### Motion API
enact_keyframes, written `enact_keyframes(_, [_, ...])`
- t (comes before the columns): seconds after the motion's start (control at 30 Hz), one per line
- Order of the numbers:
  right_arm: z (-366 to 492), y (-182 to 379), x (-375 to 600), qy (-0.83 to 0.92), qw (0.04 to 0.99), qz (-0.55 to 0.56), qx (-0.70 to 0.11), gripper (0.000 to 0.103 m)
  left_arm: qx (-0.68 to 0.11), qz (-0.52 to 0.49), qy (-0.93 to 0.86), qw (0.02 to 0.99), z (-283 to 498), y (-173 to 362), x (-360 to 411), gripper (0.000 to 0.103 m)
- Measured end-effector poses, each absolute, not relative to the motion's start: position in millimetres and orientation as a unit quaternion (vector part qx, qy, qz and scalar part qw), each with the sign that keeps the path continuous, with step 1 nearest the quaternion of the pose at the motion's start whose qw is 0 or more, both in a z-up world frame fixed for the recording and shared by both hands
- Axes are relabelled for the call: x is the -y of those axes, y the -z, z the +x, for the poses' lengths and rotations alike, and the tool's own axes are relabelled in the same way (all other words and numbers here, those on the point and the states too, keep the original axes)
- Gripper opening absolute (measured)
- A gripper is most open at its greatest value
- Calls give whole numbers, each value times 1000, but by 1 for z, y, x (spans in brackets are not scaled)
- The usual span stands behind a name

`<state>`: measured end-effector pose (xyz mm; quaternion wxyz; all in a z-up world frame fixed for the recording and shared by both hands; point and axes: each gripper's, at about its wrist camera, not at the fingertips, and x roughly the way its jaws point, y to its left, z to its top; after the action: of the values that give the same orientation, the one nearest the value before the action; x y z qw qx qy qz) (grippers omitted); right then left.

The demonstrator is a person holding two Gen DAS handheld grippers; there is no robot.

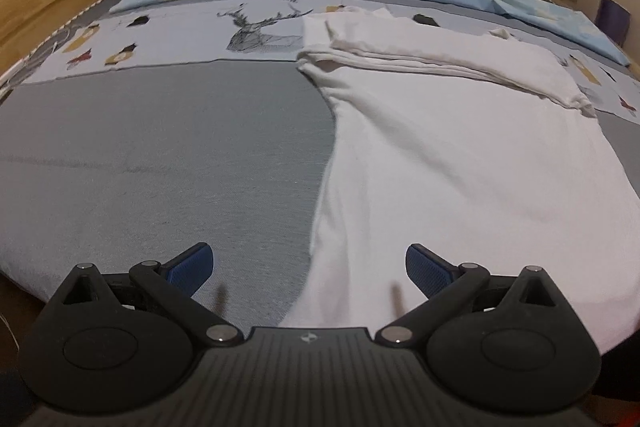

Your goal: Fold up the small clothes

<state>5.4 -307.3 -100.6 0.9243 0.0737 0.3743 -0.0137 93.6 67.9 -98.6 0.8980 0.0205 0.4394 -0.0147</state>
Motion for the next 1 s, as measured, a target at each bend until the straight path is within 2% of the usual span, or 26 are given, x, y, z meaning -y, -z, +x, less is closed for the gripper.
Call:
enact_keyframes(0.1, [8,102,318,50,922,72,-376,88,-469,11,-2,883,105,108,-75,103])
enact_keyframes(0.23, [18,115,340,111,896,99,-418,88,-511,-13,-9,859,117,122,-84,103])
enact_keyframes(0.37, [24,129,349,97,870,140,-463,88,-517,-12,5,856,116,123,-82,103])
enact_keyframes(0.5, [26,134,338,88,871,101,-472,89,-519,13,28,854,114,123,-72,100])
enact_keyframes(0.53, [26,135,335,84,872,89,-474,88,-516,10,46,855,111,121,-70,93])
enact_keyframes(0.57, [25,135,332,79,873,80,-476,81,-507,14,63,860,108,118,-69,72])
enact_keyframes(0.6, [24,134,329,70,875,74,-474,66,-500,17,75,863,105,115,-68,45])
enact_keyframes(0.63, [22,131,329,58,877,75,-472,57,-500,11,87,861,103,113,-69,32])
enact_keyframes(0.67, [19,129,331,50,878,77,-470,35,-505,-5,96,858,101,112,-73,9])
enact_keyframes(0.7, [16,127,332,46,879,82,-468,8,-510,-20,103,854,100,112,-77,7])
enact_keyframes(0.83, [0,114,345,34,879,132,-457,6,-496,-46,119,859,85,91,-86,7])
enact_keyframes(1.0, [-45,64,354,-3,892,164,-422,6,-476,-45,162,863,41,57,-97,7])
